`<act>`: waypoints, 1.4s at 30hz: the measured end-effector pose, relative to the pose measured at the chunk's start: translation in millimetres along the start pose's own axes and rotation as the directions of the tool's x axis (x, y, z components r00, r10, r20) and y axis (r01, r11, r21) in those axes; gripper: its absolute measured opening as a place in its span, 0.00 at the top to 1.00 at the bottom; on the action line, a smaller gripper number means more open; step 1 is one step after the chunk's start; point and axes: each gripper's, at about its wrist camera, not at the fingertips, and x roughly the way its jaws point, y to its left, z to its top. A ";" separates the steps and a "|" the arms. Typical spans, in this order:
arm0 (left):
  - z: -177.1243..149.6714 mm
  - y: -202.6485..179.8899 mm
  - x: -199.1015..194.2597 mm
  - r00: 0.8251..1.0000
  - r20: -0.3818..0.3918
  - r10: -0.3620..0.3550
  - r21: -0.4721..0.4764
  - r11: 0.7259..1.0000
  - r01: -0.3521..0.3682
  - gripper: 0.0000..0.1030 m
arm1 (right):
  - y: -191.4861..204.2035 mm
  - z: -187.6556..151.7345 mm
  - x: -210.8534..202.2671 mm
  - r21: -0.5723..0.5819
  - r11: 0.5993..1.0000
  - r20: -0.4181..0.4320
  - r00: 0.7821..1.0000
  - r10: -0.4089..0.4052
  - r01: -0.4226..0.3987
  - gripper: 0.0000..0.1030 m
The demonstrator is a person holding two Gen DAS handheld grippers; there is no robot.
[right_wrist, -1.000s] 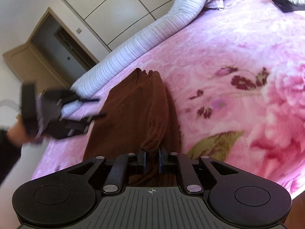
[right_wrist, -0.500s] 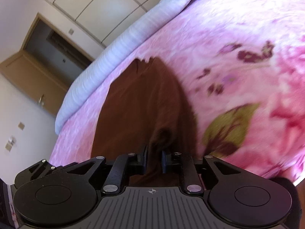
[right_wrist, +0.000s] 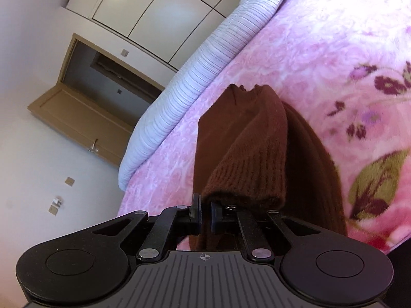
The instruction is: Fold clothes
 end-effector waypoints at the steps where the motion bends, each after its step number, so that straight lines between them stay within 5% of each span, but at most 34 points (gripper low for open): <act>1: -2.3 1.1 0.6 1.000 -0.015 0.010 0.015 1.000 -0.010 0.43 | 0.2 0.5 -0.8 0.004 1.000 -0.001 1.000 0.004 -0.004 0.95; 3: -11.8 4.4 -0.2 0.998 -0.054 0.035 0.054 0.998 -0.032 0.51 | 0.7 1.4 -2.5 0.012 1.000 -0.004 1.000 0.012 -0.012 0.94; 5: -21.9 6.6 -0.7 0.995 -0.089 0.037 0.088 0.996 -0.029 0.76 | 1.1 2.3 -4.2 0.020 1.000 -0.006 1.000 0.021 -0.021 0.94; 7: -28.8 7.8 -3.7 0.995 -0.100 0.018 0.101 0.995 -0.008 0.90 | 1.5 3.2 -5.9 0.027 0.999 -0.009 1.000 0.029 -0.029 0.94; 18: -36.7 -13.8 -0.4 0.996 -0.089 -0.008 0.219 0.975 0.027 0.91 | -37.0 -12.7 -25.0 0.134 0.991 0.024 0.999 -0.021 0.017 0.92; 27: -38.3 -3.8 -9.8 0.995 -0.093 -0.039 0.214 0.975 0.058 0.92 | -38.7 -16.5 -42.9 0.141 0.989 0.068 0.996 -0.054 0.044 0.97; 31: -39.7 -5.8 -10.3 0.994 -0.096 -0.048 0.221 0.973 0.068 0.92 | -25.9 -25.1 -46.6 0.101 0.994 0.050 0.997 -0.054 0.049 0.98; 37: -37.4 -10.0 -8.2 0.993 -0.104 -0.054 0.244 0.967 0.078 0.92 | -46.2 -31.0 -38.2 0.193 0.979 -0.002 0.998 -0.066 0.065 0.97; 42: -43.3 -6.6 -15.7 0.989 -0.100 -0.108 0.231 0.964 0.129 0.82 | -43.6 -28.2 -48.6 0.137 0.984 -0.015 0.994 -0.112 0.113 0.97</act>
